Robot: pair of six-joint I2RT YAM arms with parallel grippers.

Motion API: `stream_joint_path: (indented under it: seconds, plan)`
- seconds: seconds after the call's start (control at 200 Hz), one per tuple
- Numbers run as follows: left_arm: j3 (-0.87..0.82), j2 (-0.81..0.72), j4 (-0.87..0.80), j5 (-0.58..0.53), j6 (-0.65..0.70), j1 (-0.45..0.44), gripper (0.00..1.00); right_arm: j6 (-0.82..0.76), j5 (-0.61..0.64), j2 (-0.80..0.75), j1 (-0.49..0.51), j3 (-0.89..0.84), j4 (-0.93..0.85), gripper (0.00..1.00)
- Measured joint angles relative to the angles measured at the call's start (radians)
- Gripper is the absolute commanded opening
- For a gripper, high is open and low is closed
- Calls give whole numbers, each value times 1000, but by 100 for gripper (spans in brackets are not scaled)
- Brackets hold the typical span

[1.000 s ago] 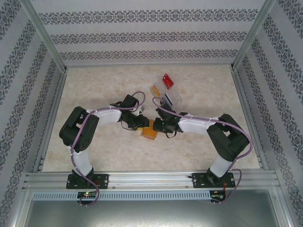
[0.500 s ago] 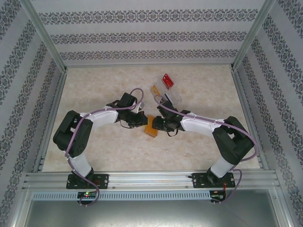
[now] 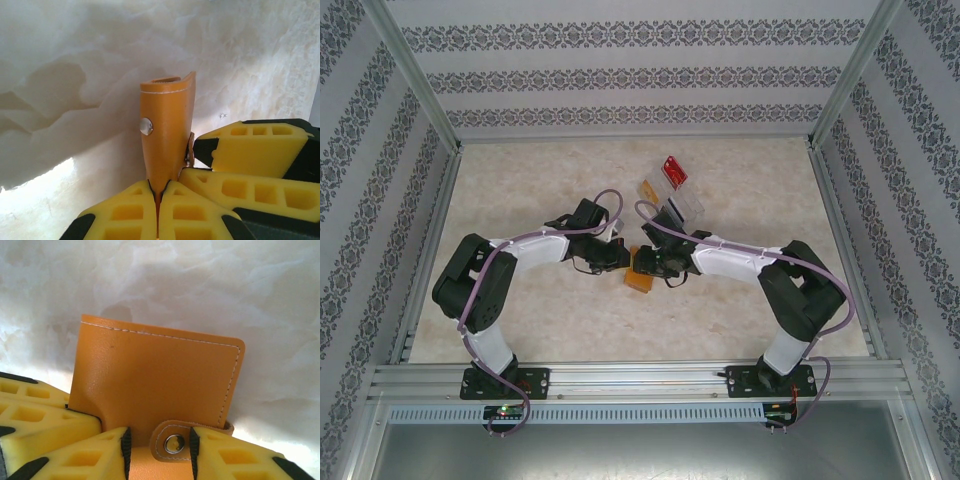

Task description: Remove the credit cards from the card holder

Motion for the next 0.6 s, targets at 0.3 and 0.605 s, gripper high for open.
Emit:
stream_joint_path:
  seconds: [0.3,0.605]
  plan:
    - [-3,-2,-1,-16,0,0,0,3,32,6,1,0,-11,23]
    - [-10,-14,-2,-43,0,-7,0,31,90,-27,0,-15,-29,15]
